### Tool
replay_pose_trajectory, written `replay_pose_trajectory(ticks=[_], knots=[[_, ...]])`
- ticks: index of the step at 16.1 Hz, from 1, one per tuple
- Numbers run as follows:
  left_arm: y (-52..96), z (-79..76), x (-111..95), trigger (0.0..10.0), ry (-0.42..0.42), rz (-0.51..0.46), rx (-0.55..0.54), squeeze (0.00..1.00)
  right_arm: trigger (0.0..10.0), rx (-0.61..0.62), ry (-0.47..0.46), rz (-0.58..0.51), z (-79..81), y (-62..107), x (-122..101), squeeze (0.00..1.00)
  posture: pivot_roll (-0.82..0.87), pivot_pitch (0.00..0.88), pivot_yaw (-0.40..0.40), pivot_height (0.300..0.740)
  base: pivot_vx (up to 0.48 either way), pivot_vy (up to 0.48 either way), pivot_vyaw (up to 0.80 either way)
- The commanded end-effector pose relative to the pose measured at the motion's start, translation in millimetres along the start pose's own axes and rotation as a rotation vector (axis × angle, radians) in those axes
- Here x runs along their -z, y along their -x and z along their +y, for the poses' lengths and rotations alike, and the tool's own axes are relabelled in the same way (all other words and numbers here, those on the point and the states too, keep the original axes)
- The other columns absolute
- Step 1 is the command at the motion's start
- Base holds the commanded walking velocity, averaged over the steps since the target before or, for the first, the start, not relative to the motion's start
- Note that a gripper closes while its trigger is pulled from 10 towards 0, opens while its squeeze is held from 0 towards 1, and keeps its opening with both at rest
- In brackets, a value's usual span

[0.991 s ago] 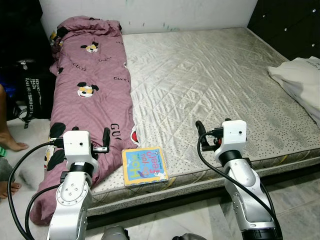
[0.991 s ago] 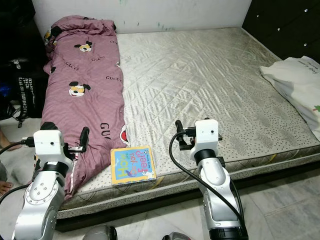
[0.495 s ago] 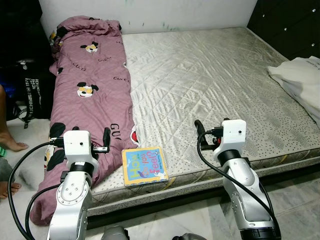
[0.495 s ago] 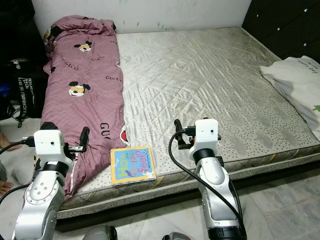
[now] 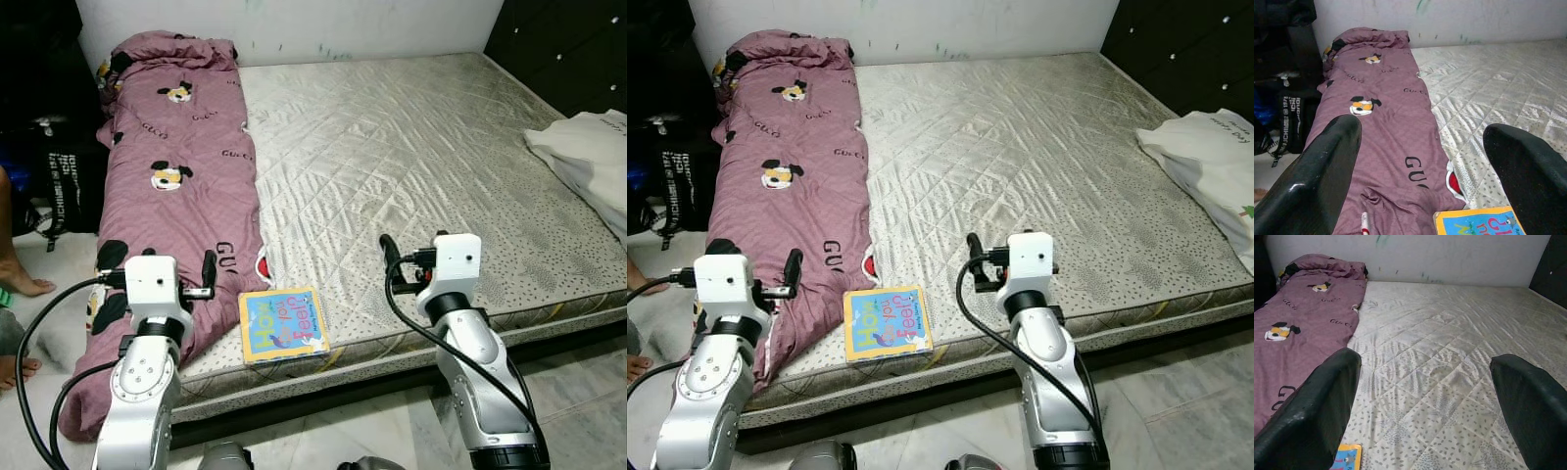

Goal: Clean up the room

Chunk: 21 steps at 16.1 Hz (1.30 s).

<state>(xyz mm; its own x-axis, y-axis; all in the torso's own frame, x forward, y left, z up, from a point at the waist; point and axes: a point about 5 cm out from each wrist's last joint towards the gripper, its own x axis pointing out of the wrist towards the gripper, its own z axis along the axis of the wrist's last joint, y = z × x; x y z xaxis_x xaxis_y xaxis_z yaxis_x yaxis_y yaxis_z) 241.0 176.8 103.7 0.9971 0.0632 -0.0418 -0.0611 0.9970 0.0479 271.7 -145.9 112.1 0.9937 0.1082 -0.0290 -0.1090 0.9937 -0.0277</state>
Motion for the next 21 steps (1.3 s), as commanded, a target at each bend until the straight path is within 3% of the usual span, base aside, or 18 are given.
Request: replay_pose_trajectory(ticks=[1, 8, 21], knots=[[-0.4, -0.9, 0.8, 10.0, -0.006, 0.011, 0.008, 0.0, 10.0, -0.01, 0.002, -0.002, 0.4, -0.5, -2.6, 0.0, 0.03, 0.049, -0.037, 0.74, 0.0, 0.0, 0.0], [-0.5, -0.7, 0.7, 10.0, -0.007, 0.012, 0.007, 0.0, 10.0, -0.012, 0.001, -0.006, 0.7, -1.0, -3.0, 0.0, 0.03, 0.049, -0.037, 0.74, 0.0, 0.0, 0.0], [-3.9, -2.3, 0.3, 10.0, -0.014, 0.009, 0.001, 0.0, 10.0, -0.015, 0.003, -0.009, 1.0, -3.6, -3.0, 0.0, 0.03, 0.037, -0.038, 0.59, 0.0, 0.0, 0.0]])
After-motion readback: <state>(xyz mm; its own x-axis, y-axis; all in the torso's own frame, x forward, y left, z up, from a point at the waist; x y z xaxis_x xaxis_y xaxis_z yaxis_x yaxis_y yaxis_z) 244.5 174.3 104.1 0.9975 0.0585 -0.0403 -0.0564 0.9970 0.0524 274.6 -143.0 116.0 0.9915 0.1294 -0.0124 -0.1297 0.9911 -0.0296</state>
